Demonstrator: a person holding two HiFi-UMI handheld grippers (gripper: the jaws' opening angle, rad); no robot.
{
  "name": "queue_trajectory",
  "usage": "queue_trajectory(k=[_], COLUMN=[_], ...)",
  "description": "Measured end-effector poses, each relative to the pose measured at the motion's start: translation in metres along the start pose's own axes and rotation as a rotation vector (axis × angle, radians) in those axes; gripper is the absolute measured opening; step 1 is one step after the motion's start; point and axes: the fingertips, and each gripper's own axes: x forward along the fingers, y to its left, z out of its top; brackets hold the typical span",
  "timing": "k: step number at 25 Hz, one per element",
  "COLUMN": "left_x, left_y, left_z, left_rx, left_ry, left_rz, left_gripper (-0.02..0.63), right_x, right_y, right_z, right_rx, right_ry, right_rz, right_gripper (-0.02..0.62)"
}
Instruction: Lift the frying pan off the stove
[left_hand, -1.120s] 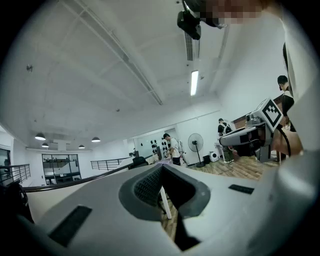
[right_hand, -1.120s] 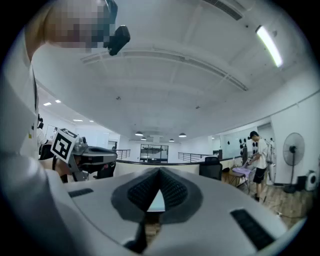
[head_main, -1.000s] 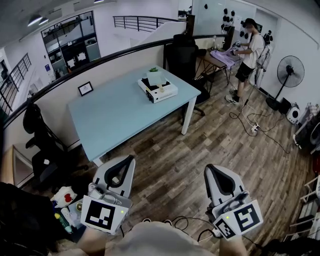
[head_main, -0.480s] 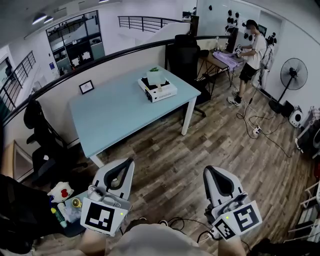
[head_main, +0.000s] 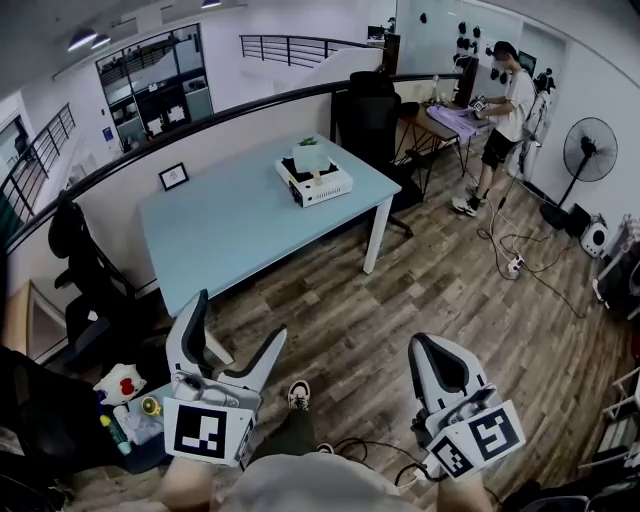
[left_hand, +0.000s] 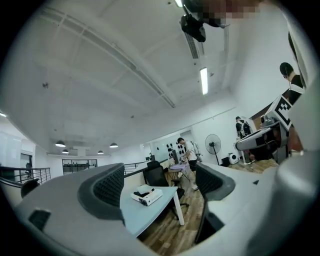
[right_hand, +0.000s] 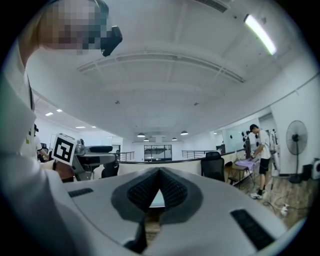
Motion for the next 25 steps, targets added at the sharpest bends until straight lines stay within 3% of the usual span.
queue_trajectory(k=[13, 25], left_x=[0.073, 0.205], left_y=[0.01, 0.053], left_z=[-0.032, -0.068], left_rx=[-0.033, -0.041], left_ry=[0.041, 0.099], left_rz=[-0.035, -0.095], left_gripper=[0.431, 0.431], right_x=[0.056, 0.173], right_y=[-0.041, -0.109], right_z=[-0.009, -0.012], right_rx=[0.0, 0.026], right_ry=[0.025, 0.066], right_rz=[-0.022, -0.062], right_gripper=[0.003, 0.003])
